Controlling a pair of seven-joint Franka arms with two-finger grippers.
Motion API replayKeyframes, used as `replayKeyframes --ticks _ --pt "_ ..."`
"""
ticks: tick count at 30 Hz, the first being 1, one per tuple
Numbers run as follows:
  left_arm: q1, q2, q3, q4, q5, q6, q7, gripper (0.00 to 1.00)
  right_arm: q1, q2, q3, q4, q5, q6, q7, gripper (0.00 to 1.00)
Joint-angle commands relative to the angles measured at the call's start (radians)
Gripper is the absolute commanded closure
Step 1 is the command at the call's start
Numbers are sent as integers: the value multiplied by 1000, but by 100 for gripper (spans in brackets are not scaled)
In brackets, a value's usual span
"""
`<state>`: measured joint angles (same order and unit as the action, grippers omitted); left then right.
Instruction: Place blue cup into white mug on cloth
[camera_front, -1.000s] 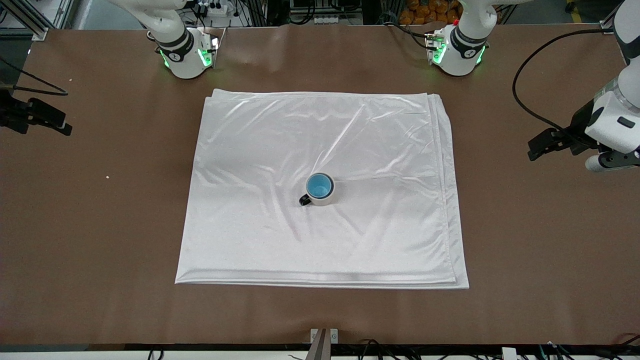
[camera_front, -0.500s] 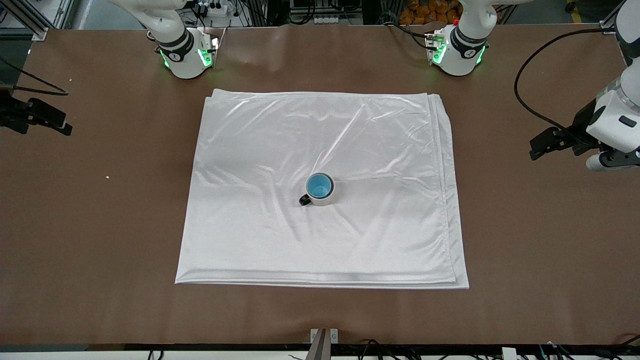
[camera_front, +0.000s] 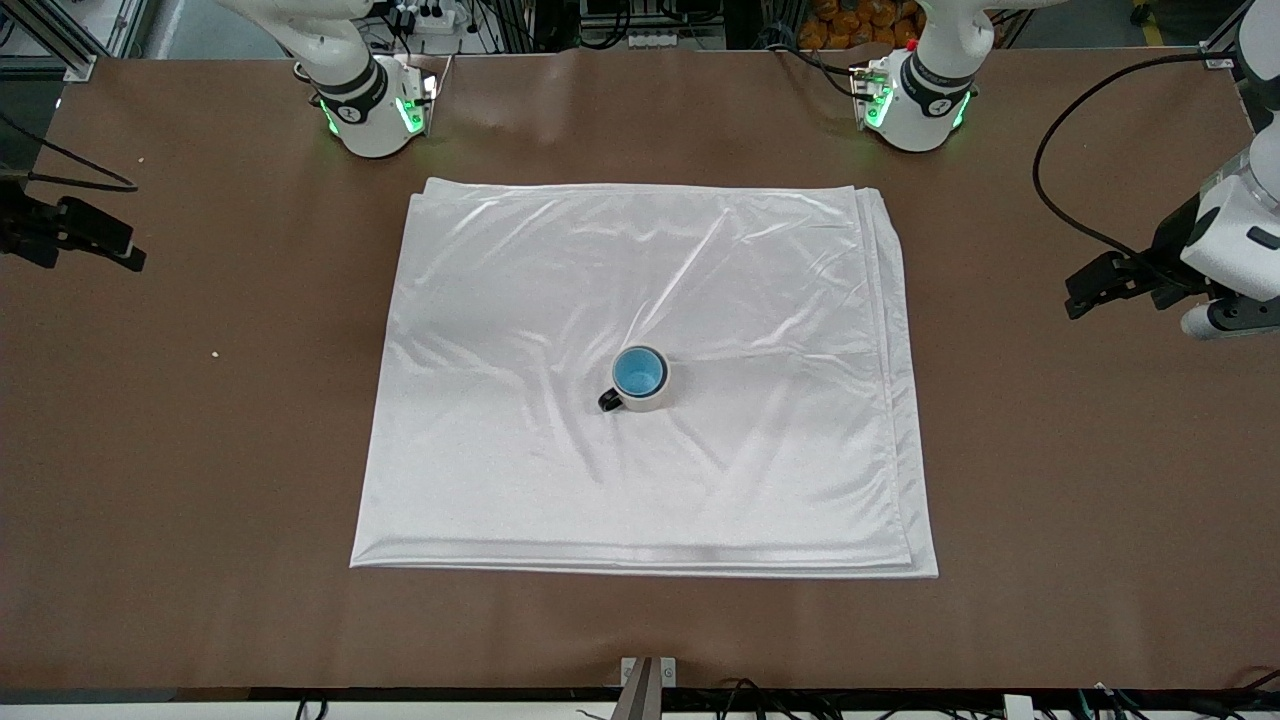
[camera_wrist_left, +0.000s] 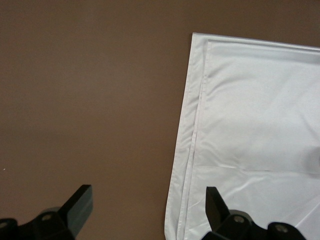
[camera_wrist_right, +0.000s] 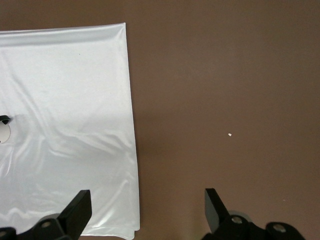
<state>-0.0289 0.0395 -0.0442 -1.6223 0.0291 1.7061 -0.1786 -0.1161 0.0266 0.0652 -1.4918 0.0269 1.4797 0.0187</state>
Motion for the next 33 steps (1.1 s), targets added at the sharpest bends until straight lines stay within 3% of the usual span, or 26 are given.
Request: replayKeyframes --ticks 1,33 --pt "-5 -18 4 -4 57 3 34 0 -11 -16 7 -21 21 5 -17 0" --pt "-6 -61 -6 25 46 -34 36 0 3 -14 10 -22 18 5 -17 0"
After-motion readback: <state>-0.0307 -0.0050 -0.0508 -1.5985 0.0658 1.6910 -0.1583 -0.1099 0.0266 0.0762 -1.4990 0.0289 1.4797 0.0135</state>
